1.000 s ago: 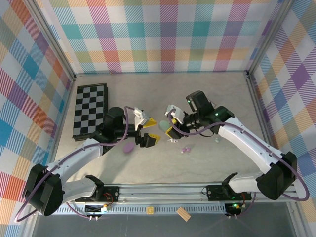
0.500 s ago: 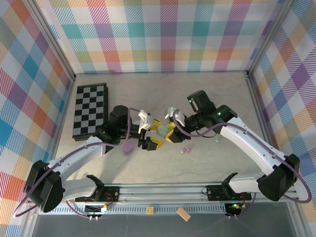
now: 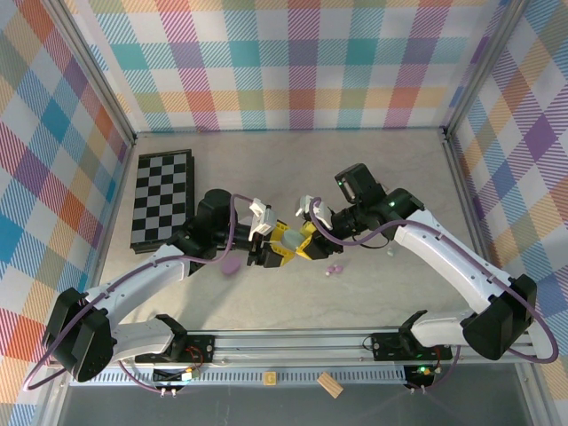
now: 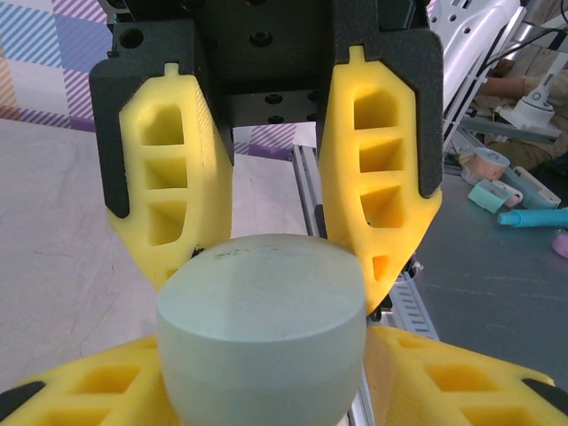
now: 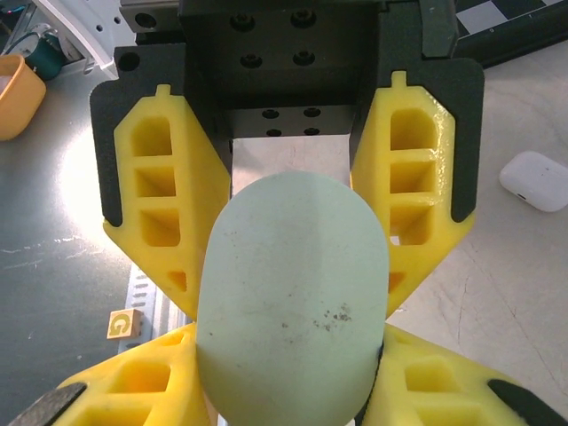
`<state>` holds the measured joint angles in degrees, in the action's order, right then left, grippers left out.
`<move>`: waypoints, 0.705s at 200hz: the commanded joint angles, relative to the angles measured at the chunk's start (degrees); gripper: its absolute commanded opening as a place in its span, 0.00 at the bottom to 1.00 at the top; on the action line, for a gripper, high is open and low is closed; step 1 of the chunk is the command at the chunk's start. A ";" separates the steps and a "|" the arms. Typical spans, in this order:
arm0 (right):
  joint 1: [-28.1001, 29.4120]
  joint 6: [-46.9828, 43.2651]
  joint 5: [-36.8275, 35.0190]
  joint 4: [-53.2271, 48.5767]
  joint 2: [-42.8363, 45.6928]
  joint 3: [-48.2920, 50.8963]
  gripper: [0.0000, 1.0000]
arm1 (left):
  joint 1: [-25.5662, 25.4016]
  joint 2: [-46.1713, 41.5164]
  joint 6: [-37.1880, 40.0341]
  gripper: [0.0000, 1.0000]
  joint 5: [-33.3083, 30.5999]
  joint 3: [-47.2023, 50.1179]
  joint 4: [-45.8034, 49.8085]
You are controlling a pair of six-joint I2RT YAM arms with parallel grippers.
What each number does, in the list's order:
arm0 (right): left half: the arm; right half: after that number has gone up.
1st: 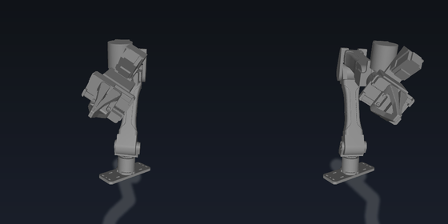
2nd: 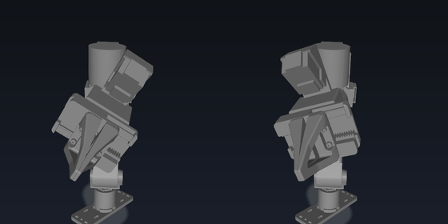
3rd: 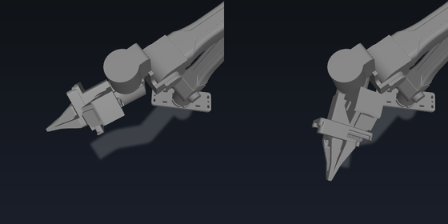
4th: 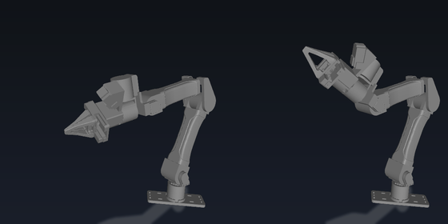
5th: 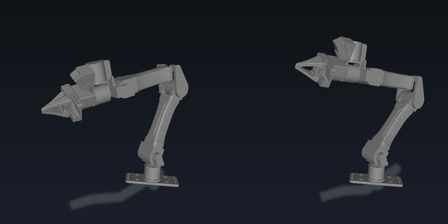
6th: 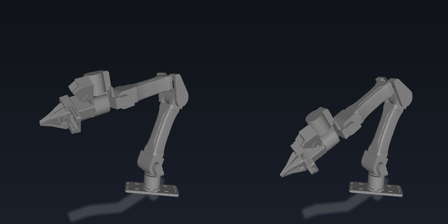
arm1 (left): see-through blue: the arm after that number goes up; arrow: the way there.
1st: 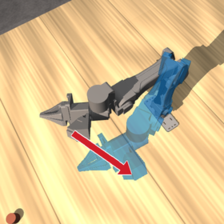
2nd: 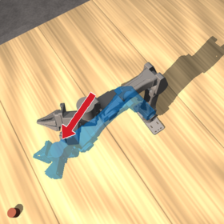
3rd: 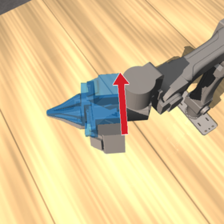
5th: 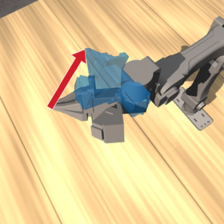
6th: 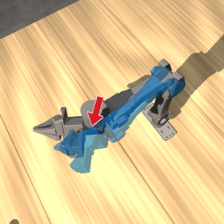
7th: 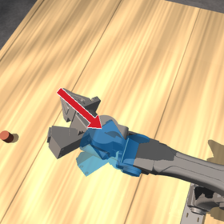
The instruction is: Insert the wireless bluetooth earbuds into the charging case
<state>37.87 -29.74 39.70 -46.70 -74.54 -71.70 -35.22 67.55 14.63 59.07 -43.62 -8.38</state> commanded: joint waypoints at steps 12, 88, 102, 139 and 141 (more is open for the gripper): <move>-0.25 -2.17 1.19 -0.94 -1.30 -1.51 0.33 | -1.03 -0.14 0.79 0.52 2.36 -2.30 -0.32; -0.28 -2.08 0.94 -0.32 -2.32 -1.38 0.33 | -1.16 0.22 -1.09 0.52 1.69 -2.57 -0.74; -0.25 -2.17 0.63 -0.37 -2.44 -1.38 0.33 | -1.25 0.21 -1.40 0.52 1.55 -2.49 -1.18; -0.20 -2.35 0.03 -0.43 -2.60 -1.18 0.33 | -1.25 0.28 -1.65 0.52 1.57 -2.44 -1.37; -0.23 -2.35 0.03 -0.42 -2.57 -1.17 0.33 | -1.21 0.36 -1.65 0.52 1.60 -2.42 -1.37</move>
<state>37.87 -30.85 39.70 -46.85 -76.14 -71.70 -35.29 68.10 12.88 57.80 -43.88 -7.20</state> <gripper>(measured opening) 0.367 0.527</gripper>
